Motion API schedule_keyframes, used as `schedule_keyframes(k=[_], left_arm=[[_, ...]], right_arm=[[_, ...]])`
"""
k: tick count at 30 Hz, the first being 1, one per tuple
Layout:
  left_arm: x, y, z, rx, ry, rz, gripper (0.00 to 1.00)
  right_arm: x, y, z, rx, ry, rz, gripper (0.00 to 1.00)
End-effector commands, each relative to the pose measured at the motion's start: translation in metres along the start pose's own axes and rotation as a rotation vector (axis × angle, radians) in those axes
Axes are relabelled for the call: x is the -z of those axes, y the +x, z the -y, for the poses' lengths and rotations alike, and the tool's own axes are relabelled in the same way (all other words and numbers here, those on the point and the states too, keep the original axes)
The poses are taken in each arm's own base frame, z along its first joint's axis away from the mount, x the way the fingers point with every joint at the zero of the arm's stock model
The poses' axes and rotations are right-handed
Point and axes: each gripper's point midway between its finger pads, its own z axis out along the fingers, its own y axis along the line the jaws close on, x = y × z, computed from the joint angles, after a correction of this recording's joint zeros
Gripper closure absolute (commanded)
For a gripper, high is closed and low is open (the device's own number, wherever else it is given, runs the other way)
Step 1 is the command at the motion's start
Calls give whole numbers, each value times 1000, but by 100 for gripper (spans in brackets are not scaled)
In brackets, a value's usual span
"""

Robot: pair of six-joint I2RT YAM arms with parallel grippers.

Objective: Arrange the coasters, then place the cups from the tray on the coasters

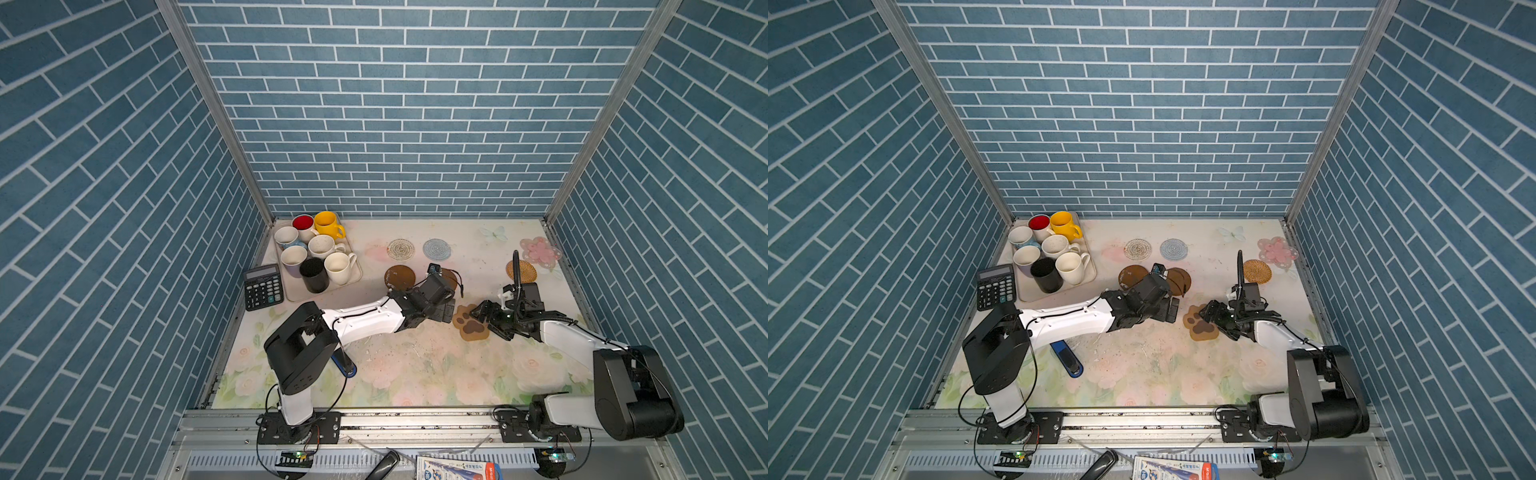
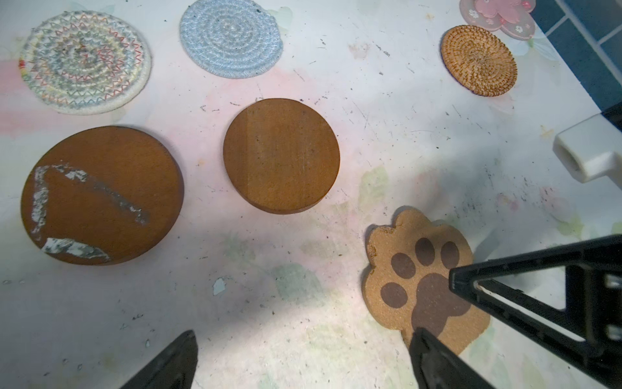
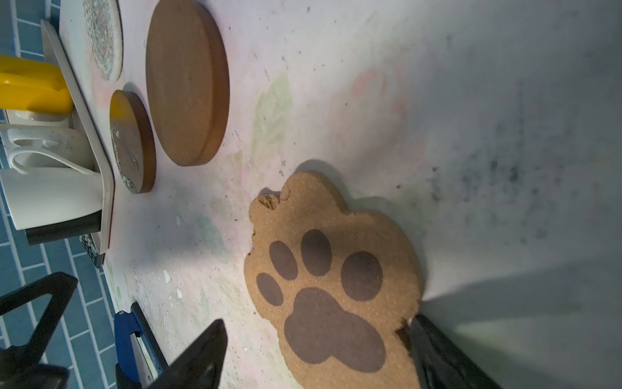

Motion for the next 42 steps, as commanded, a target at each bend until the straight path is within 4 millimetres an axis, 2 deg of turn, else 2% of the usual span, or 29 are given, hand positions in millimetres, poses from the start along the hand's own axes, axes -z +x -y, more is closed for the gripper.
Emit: schedule_keyframes(k=[1,13,20,29,35,42], left_arm=[[9,-7,-13,39,-17,35,1],[19,-1,-46,92,-62,54,1],[21,0,-65,117,-115,62,1],[30,2,-88,165,-183,97,1],[35,0,-96,184,-202,119,1],[33,1,-98,187,-204,117,1]], right_arm=[[-7,-3,-1,-28,40,-10,14],[-32,-5,-26,102,93,-64,15],[-54,5,-55,189,72,-128,15],[-71,26,-91,308,37,-193,15],[-63,36,-111,352,-2,-195,17],[-38,6,-110,359,44,-116,15]])
